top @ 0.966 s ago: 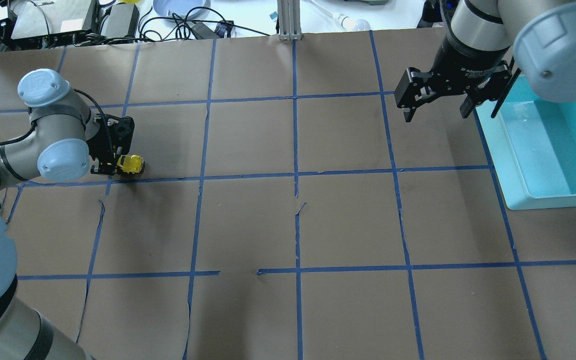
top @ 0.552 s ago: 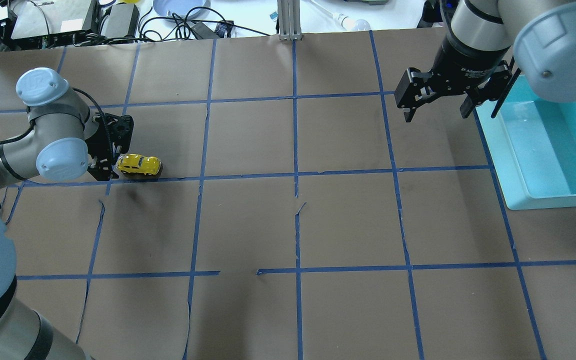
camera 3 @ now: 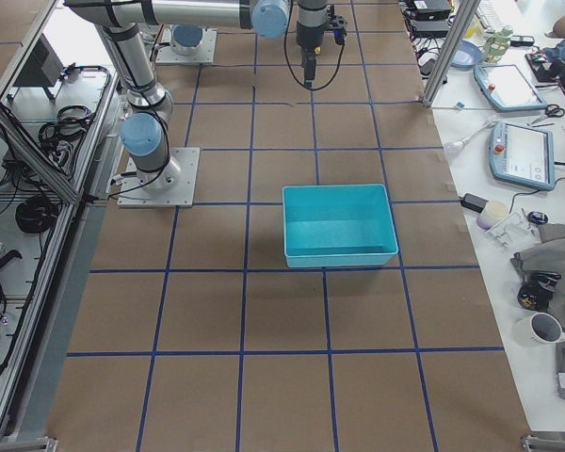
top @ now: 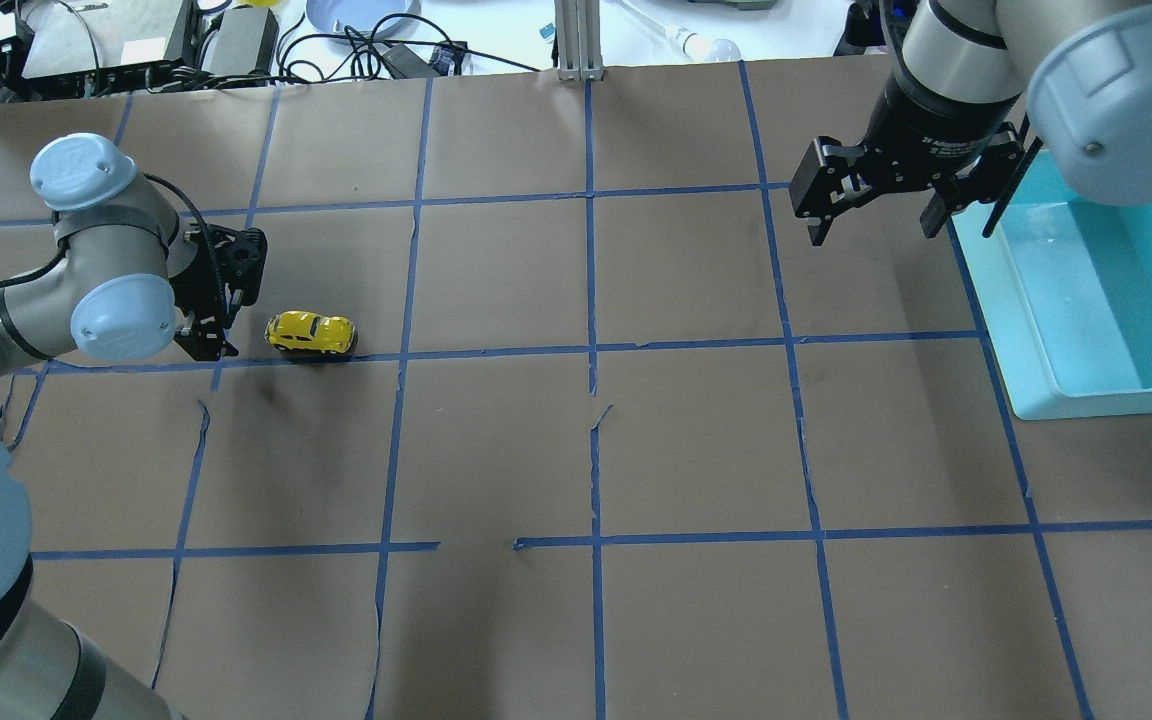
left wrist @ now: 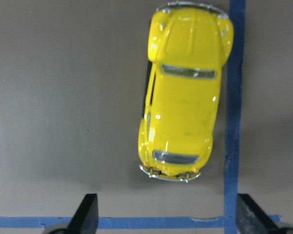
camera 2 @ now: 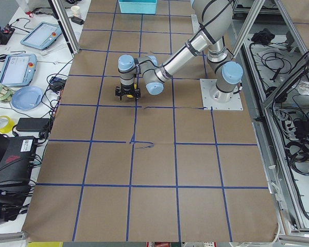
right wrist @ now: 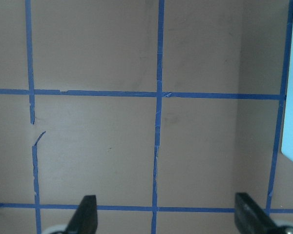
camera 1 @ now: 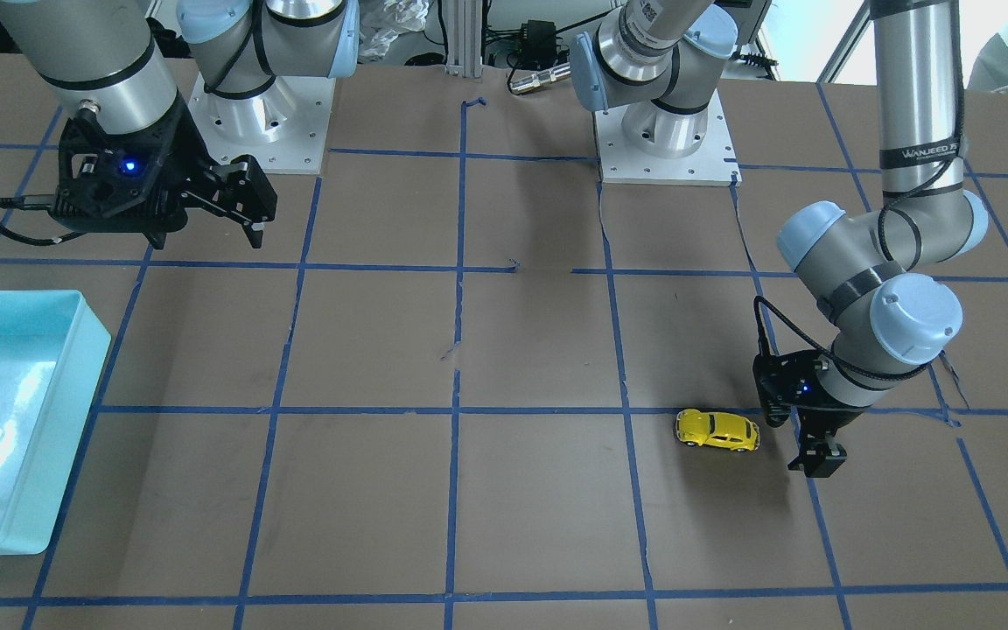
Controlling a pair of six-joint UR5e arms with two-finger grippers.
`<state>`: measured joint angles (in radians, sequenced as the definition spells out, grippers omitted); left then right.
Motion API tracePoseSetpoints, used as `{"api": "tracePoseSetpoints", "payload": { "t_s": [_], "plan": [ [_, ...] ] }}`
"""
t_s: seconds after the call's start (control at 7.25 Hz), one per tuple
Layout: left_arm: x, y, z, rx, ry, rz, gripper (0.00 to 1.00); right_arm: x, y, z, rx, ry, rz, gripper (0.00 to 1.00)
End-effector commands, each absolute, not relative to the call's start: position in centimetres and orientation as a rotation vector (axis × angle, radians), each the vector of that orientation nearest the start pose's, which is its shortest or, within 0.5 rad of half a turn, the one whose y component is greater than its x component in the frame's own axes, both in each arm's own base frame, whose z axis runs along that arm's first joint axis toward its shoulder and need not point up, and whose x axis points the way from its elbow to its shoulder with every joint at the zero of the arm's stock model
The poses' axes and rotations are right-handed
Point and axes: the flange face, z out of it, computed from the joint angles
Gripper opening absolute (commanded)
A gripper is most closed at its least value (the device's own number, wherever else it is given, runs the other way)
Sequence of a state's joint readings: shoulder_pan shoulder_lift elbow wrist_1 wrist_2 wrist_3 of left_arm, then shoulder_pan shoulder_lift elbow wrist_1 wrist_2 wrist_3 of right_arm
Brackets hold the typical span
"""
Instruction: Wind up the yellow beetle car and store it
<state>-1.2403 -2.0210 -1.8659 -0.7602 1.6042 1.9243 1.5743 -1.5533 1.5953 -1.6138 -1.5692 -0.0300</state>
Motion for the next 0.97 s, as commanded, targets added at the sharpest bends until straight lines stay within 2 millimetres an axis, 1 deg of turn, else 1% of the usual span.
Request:
{"api": "tracePoseSetpoints", "payload": {
  "t_s": [0.0, 0.14, 0.28, 0.41, 0.55, 0.83],
  "plan": [
    [4.5, -59.1, 19.2, -2.254, -2.301, 0.008, 0.97, 13.6, -49.8, 47.2, -0.055, 3.14, -0.005, 1.0],
    [0.4, -59.1, 19.8, -2.22, -2.326, 0.03, 0.96, 13.6, -49.8, 47.2, -0.053, 3.14, -0.005, 1.0],
    [-3.0, -59.0, 20.1, -2.203, -2.337, 0.035, 0.96, 13.6, -49.8, 47.2, -0.055, 3.14, -0.002, 1.0],
    [-3.7, -58.7, 19.7, -2.192, -2.332, 0.03, 0.95, 13.5, -49.8, 47.2, -0.053, 3.14, -0.002, 1.0],
    [-3.8, -58.7, 19.3, -2.202, -2.314, 0.024, 0.95, 13.6, -49.8, 47.3, -0.055, 3.14, -0.005, 1.0],
    [-3.3, -57.6, 17.9, -2.205, -2.281, -0.004, 0.93, 13.6, -49.8, 47.2, -0.055, 3.14, -0.002, 1.0]
  ]
}}
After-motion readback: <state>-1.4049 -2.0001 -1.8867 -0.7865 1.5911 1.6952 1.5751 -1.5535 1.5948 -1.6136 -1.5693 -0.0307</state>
